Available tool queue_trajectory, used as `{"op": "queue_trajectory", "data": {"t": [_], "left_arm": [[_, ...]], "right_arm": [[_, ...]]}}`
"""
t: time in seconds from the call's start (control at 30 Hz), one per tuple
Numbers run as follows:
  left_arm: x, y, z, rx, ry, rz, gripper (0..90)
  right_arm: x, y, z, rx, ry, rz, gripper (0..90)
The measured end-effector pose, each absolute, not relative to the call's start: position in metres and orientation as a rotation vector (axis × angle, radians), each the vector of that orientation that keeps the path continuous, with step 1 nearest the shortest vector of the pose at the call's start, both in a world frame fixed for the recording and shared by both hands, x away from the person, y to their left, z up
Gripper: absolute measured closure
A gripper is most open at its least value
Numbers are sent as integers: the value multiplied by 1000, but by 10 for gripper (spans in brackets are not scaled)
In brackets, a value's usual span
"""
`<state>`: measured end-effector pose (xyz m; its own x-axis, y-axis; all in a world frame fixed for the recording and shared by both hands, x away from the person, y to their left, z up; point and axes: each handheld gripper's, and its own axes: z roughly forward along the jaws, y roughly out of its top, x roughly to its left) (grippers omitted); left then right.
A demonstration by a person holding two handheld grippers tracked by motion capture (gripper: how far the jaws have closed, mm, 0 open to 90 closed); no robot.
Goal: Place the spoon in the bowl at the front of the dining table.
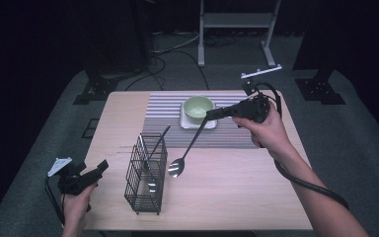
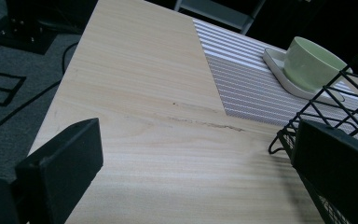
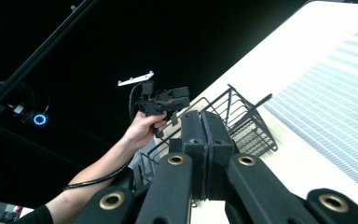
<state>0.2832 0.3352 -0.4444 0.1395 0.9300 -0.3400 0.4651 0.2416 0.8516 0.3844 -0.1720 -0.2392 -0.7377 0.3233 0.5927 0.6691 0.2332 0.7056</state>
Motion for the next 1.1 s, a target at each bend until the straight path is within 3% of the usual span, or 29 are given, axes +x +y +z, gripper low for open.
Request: {"op": "queue_trajectory", "data": {"t": [1.1], "left_arm": [[283,335,-444,1382,1482,572,10]], "right_arm": [[404,-220,-281,-1124,-2142,-1499,893]]}}
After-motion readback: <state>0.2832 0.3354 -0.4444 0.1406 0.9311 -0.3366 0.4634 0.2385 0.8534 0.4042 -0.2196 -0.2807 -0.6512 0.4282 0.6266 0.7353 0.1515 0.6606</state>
